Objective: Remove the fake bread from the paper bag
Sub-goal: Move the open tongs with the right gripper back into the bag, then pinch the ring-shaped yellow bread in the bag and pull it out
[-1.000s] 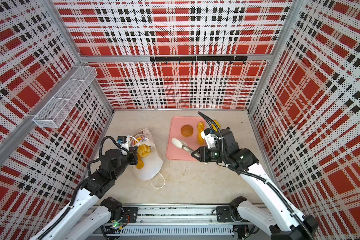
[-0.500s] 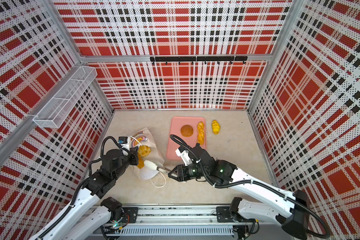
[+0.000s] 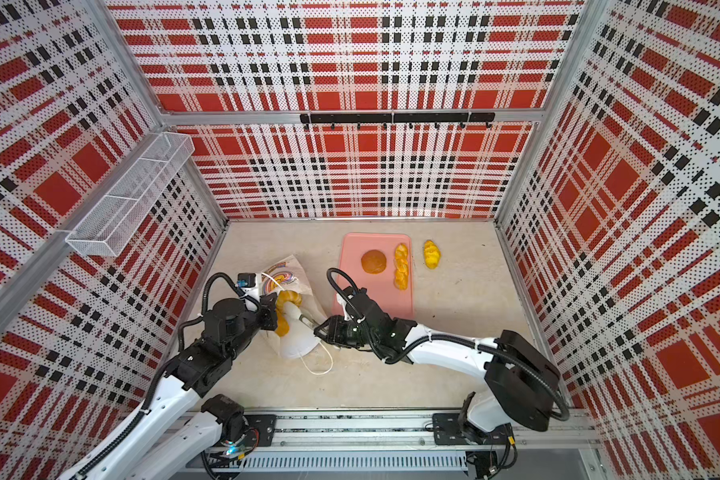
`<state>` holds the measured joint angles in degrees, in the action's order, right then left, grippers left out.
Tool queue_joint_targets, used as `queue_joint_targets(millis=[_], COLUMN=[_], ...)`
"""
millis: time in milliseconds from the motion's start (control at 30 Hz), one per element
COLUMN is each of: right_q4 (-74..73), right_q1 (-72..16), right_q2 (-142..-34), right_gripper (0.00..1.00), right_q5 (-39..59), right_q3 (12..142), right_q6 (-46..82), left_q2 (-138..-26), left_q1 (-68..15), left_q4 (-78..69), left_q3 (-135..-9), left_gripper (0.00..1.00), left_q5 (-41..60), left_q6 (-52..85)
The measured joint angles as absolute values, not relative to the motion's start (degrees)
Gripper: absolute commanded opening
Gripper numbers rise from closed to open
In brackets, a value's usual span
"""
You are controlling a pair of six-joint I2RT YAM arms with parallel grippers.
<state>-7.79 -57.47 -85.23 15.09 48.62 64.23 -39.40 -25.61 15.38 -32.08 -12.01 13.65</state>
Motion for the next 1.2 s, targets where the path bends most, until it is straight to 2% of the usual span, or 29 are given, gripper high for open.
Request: queue_joint_targets(millis=[333,667,733,833,933,1000,1200], right_q4=[-21.4,-24.7,-24.7,-24.7,-24.6,-24.3,-19.7], right_q1=[-57.5,-57.5,-57.5,-57.1,-56.7,-56.5,-56.1], right_q2=[-94.0,-98.6,-99.0,-99.9,-100.7,-100.8,-99.7], right_gripper=[0.38,0.38,0.32,0.14,0.04,0.0,0.0], right_q5=[14.1,13.8,13.6,13.5,13.6,13.9,17.5], right_q3=[48.8,51.2,52.5,53.9,54.7,54.7,55.5], right_q6=[71.4,73.6,73.2,72.4,72.0,71.5,67.2], left_q2=[-39.6,-39.4,-39.4,-39.4,-39.4,-39.4,-39.3], left_q1=[-25.4,-25.4,-25.4,-25.4,-25.4,-25.4,-25.4], left_q4=[15.0,15.0,15.0,15.0,15.0,15.0,15.1], left_q3=[-32.1,-32.0,-32.0,-32.0,-32.0,-32.0,-32.0], left_gripper=[0.0,0.0,0.0,0.0,0.0,0.0,0.0], left_q5=[-11.6,-11.1,-11.0,-10.8,-10.7,-10.7,-10.9], left_q6=[13.7,13.6,13.6,13.6,13.6,13.6,13.7])
